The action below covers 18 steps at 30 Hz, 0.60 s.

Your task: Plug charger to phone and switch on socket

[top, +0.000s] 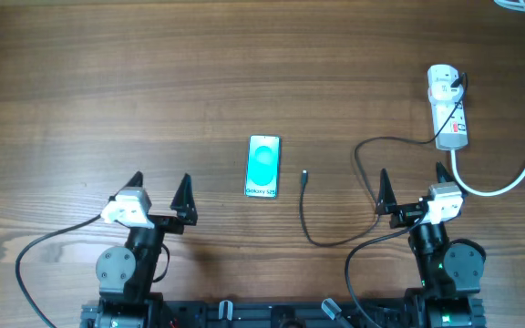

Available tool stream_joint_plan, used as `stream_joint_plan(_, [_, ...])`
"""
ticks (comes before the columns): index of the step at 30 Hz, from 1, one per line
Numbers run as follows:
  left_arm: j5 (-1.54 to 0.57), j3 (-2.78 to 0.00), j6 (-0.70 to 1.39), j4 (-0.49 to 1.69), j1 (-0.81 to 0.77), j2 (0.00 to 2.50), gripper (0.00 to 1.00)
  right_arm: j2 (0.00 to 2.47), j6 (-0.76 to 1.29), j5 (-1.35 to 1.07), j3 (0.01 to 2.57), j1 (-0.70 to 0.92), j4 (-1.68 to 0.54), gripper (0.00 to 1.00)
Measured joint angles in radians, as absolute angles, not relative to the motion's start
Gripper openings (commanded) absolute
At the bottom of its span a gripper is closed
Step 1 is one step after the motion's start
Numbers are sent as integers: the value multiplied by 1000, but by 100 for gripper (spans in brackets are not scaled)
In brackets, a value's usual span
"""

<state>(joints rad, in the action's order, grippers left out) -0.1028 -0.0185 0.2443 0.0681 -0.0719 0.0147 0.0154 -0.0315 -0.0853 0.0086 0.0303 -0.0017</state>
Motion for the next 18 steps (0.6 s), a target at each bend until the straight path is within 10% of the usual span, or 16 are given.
stream_joint_plan(18, [-234,-197,462,-245,-72,67,100,15,-31,-85,9,30,-2,100])
